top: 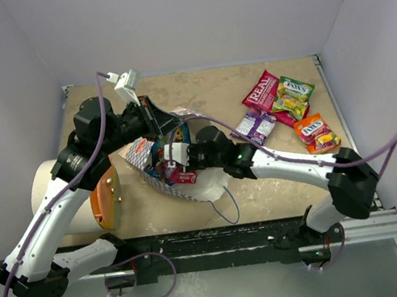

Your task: Take the snacks out of the paper bag

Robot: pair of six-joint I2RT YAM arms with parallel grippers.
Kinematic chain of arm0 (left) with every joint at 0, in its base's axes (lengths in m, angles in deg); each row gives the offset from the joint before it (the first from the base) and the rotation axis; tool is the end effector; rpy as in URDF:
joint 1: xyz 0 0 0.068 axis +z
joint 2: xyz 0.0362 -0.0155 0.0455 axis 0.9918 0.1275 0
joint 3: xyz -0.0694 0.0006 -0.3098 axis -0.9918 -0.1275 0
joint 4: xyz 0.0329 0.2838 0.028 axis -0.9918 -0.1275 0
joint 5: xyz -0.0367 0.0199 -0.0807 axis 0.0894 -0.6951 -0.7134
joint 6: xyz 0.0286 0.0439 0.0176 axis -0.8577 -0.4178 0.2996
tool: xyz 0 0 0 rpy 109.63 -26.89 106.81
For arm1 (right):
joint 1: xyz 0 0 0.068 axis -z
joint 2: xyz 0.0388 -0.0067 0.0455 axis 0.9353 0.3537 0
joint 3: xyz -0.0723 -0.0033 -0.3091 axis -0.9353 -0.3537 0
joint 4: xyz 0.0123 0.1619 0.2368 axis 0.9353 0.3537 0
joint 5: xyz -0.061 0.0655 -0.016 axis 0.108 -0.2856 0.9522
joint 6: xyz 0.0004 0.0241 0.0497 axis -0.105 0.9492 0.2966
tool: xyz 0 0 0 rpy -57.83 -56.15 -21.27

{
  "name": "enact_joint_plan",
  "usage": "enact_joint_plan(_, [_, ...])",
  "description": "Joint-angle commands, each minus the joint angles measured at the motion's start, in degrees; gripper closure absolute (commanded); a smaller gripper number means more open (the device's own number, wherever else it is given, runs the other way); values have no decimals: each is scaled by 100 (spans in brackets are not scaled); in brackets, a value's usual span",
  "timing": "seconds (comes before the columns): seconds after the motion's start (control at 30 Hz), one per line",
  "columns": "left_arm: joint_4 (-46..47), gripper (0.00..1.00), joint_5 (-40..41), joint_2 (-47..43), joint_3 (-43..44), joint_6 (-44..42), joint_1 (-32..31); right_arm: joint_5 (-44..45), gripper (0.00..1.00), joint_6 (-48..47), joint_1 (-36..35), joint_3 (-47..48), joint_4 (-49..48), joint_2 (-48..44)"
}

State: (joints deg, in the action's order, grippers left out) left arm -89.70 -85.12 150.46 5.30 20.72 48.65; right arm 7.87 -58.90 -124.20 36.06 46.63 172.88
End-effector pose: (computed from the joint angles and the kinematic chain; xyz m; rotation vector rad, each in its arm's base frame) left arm 0.1804 -0.1375 0.5034 0.1721 1.9103 -1.2324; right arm 0.2136 0.3108 0.3107 -1.4134 1.3505 0.3450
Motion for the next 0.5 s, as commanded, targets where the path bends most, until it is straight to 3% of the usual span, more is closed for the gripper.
enact_joint_plan(0.0, [328,100,-219,-131,-8,-247,5,-271,100,1238,34,-343,428,-1017])
enact_joint_plan(0.2, [261,100,-238,-94,-33,-485,1,-27,100,2473,25,-482,1037,-2514])
enact_joint_plan(0.47, [120,100,-154,226,-97,-498,5,762,100,3393,25,788,2488,-3447])
